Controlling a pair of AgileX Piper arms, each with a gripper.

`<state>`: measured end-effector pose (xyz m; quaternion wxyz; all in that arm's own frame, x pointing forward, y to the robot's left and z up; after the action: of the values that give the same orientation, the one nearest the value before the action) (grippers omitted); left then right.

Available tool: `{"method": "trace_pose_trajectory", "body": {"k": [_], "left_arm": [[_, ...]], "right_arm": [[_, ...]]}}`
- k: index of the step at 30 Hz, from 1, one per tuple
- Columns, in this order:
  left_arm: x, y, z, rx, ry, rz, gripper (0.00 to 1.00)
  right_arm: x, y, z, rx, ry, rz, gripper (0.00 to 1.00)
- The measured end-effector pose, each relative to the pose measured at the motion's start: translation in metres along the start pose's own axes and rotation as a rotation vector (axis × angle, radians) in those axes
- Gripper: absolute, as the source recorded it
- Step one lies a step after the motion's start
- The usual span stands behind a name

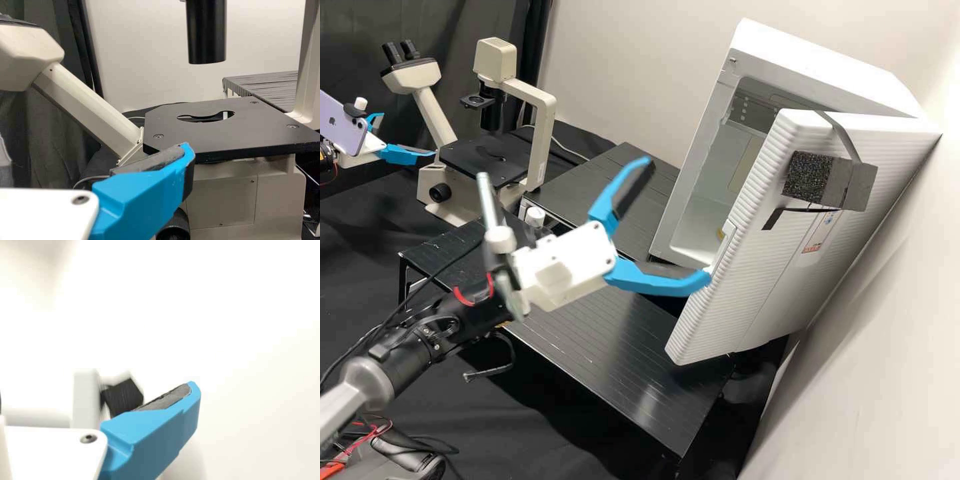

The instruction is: Open the incubator door.

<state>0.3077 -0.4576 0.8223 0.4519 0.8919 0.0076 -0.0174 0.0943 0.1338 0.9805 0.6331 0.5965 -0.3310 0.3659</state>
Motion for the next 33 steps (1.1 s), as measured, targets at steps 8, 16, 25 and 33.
{"method": "trace_pose_trajectory", "body": {"k": [8,16,25,33], "left_arm": [[0.000,0.000,0.000,0.000,0.000,0.000,1.00],[0.000,0.000,0.000,0.000,0.000,0.000,1.00],[0.000,0.000,0.000,0.000,0.000,0.000,1.00],[0.000,0.000,0.000,0.000,0.000,0.000,1.00]], "right_arm": [[-0.006,-0.021,-0.013,0.044,0.086,-0.120,1.00],[0.008,-0.082,-0.017,-0.044,0.095,-0.310,1.00],[0.035,-0.149,-0.001,-0.175,0.000,-0.422,1.00],[0.061,-0.182,0.028,-0.249,-0.098,-0.443,1.00]]}}
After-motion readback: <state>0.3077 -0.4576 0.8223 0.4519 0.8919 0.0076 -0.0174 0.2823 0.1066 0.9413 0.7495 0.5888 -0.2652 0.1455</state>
